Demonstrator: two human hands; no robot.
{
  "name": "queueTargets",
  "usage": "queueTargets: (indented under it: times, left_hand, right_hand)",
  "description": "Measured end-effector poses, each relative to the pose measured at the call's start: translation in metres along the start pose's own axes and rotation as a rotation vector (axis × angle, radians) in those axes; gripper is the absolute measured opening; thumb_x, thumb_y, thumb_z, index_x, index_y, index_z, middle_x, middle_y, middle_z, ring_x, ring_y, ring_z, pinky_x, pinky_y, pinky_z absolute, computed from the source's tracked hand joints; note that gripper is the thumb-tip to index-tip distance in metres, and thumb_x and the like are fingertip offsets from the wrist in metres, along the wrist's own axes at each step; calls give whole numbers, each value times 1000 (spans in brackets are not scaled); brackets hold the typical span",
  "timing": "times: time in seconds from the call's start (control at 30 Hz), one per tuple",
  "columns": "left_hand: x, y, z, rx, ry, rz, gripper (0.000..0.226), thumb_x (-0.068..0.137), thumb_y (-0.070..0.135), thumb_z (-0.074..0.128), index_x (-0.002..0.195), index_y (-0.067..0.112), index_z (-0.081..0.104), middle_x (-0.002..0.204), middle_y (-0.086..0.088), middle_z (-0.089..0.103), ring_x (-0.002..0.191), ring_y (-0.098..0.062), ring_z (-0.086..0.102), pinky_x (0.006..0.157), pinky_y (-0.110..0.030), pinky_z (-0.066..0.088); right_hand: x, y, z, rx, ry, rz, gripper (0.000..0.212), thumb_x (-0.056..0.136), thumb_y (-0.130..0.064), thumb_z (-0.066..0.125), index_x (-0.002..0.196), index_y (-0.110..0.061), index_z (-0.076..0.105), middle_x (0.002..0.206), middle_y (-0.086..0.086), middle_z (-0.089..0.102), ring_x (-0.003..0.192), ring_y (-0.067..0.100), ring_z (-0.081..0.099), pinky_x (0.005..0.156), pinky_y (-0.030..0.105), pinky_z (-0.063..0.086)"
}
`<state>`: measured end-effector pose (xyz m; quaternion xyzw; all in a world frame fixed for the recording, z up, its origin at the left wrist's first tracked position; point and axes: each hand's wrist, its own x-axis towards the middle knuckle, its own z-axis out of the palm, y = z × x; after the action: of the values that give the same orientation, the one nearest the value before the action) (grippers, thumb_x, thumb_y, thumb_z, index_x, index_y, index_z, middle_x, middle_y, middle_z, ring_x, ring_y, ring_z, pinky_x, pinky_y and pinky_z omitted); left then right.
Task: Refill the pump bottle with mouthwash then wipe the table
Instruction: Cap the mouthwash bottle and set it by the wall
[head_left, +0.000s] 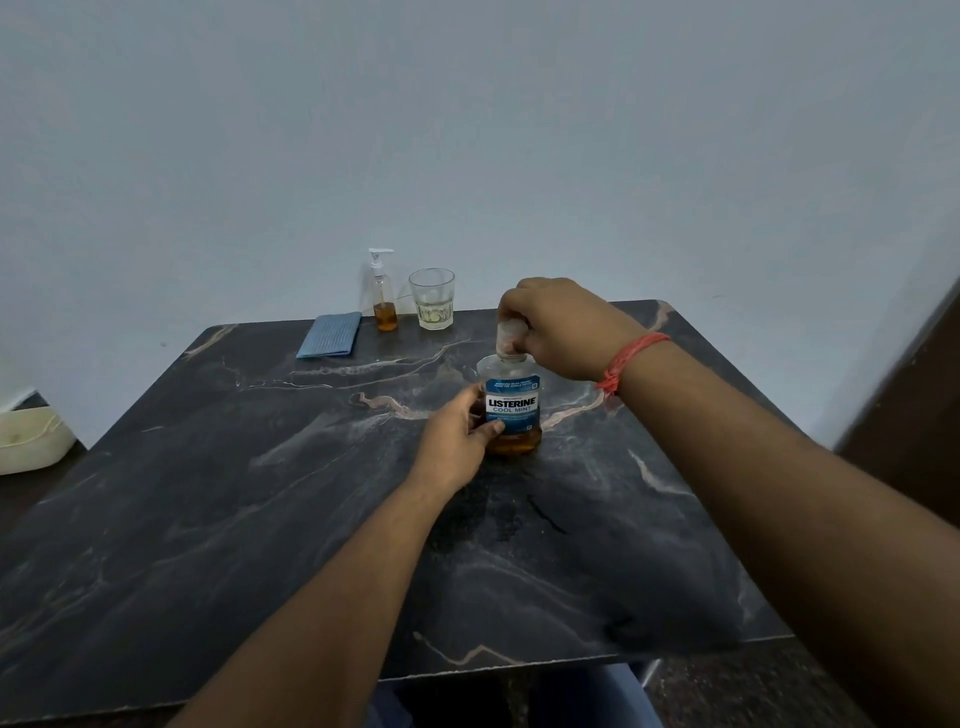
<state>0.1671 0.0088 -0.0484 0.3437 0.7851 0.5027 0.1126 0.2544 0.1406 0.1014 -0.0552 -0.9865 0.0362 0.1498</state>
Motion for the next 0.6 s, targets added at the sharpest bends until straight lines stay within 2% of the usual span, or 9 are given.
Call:
queueTargets:
  times: [0.07,0.17,0.3,0.37,0.5,0.6]
  left_hand:
    - [-2,1,1,0,18,7,49,94,9,68,138,25,54,127,7,68,115,-6,62,93,-18,47]
    - [-4,2,4,-10,43,15,45,94,8,68,135,23,56,126,4,69,116,-8,63,102,-30,50]
    - [-4,3,3,10,37,11,46,95,10,67,137,24,54,129,4,68,119,-8,61,104,-31,48]
    - [-4,3,3,12,30,10,47,95,10,67,137,24,54,129,5,68,119,-8,61,104,-32,48]
    - [-4,4,2,0,20,8,47,94,9,67,137,24,55,128,4,68,119,-9,62,106,-36,49]
    - [-3,4,3,-5,30,4,46,94,8,67,136,25,55,128,4,68,118,-9,62,106,-36,49]
  right_hand:
    - [0,-1,1,-5,17,14,19,90,-21,58,105,-11,62,105,6,60,98,24,55,81,37,46]
    - [1,-2,6,-5,54,56,31,88,-41,63,96,-11,58,97,5,59,88,22,53,73,34,43]
    - [-1,-4,14,-6,103,111,42,84,-53,65,88,-16,48,88,2,51,79,18,46,66,30,32]
    - [-2,-4,14,20,100,96,40,84,-51,65,93,-15,52,92,3,53,81,17,46,69,29,34]
    - [-5,1,8,152,32,15,33,92,-28,62,122,-13,61,116,5,64,99,18,56,82,27,41]
    - [-6,-1,11,141,85,36,29,91,-24,64,117,-13,65,112,6,67,103,22,59,84,28,43]
